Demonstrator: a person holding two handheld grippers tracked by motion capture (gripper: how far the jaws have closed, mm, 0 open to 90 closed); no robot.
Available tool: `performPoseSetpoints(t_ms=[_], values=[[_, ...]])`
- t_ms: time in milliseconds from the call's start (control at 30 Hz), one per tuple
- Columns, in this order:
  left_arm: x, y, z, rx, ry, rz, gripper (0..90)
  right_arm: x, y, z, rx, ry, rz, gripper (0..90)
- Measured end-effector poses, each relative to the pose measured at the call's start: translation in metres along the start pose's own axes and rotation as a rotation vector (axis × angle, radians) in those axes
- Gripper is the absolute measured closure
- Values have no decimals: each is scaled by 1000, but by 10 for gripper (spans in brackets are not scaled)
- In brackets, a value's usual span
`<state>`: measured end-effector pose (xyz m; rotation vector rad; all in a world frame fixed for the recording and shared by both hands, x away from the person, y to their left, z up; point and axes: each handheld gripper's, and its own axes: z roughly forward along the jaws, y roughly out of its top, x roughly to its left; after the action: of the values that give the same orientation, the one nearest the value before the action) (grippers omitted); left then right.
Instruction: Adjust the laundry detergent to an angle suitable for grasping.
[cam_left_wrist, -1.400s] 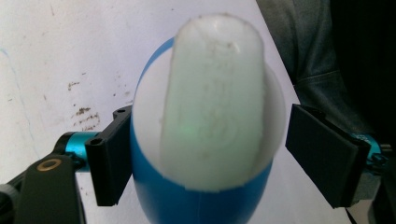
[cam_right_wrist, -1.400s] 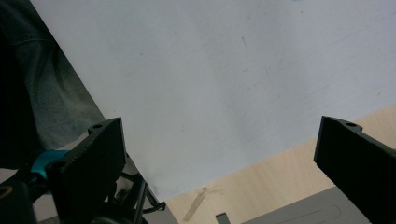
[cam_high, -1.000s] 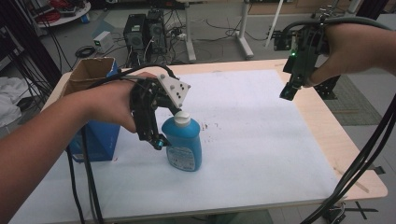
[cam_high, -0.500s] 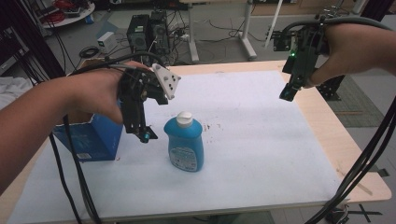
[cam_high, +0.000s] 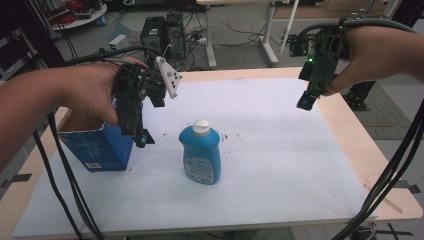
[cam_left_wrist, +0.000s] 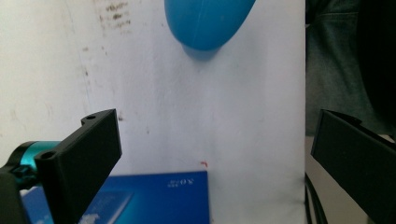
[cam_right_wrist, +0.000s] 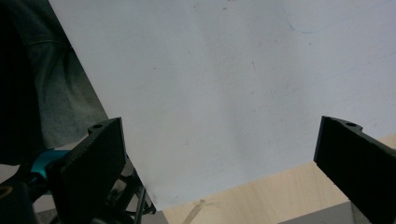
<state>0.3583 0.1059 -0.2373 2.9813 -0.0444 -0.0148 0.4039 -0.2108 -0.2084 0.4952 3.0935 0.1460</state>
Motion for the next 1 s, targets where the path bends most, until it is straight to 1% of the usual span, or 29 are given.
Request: performPoseSetpoints(t_ms=[67,100,167,200,233,267,300,333,400,433,567,600,667,700,733,767,867,900,933,1000], values=[[1,-2,-3,14,-12,-24,16,1,1,0,-4,6,-8,15],[2,-3,-5,23,-15,-40,16,1,2,-1,-4,9,-11,14],[5,-4,-7,39,-34,-72,17,1,4,-1,-2,12,-26,14],[7,-5,-8,40,-45,-98,17,0,5,0,-2,11,-30,14],[8,-5,-8,43,-52,-105,17,0,7,0,-4,13,-42,14],[9,-5,-8,50,-51,-107,17,1,8,0,-3,13,-42,14],[9,-5,-8,51,-43,-110,17,1,10,1,-4,16,-54,14],[10,-5,-8,52,-47,-110,17,1,12,2,-4,16,-66,14],[13,-5,-8,55,-54,-117,17,2,16,3,2,23,-70,14],[14,-4,-8,59,-54,-116,17,1,19,4,8,23,-80,14],[19,-5,-7,60,-40,-116,17,-1,30,7,17,30,-103,14],[21,-5,-7,59,-31,-120,17,-1,34,7,20,30,-103,14],[24,-6,-5,62,-36,-124,17,-3,40,9,22,32,-114,14],[26,-6,-5,66,-31,-123,17,-5,45,10,20,33,-122,15],[27,-6,-4,67,-33,-128,17,-5,47,11,22,33,-121,14],[29,-7,-2,61,-36,-139,17,-6,51,13,23,34,-131,14],[34,-7,0,65,-37,-142,17,-9,62,21,33,40,-154,14],[36,-7,0,64,-35,-141,17,-10,65,24,37,42,-171,14],[38,-8,0,65,-40,-144,17,-9,68,26,42,42,-167,14],[41,-8,1,66,-42,-152,17,-10,74,32,58,39,-186,14]])
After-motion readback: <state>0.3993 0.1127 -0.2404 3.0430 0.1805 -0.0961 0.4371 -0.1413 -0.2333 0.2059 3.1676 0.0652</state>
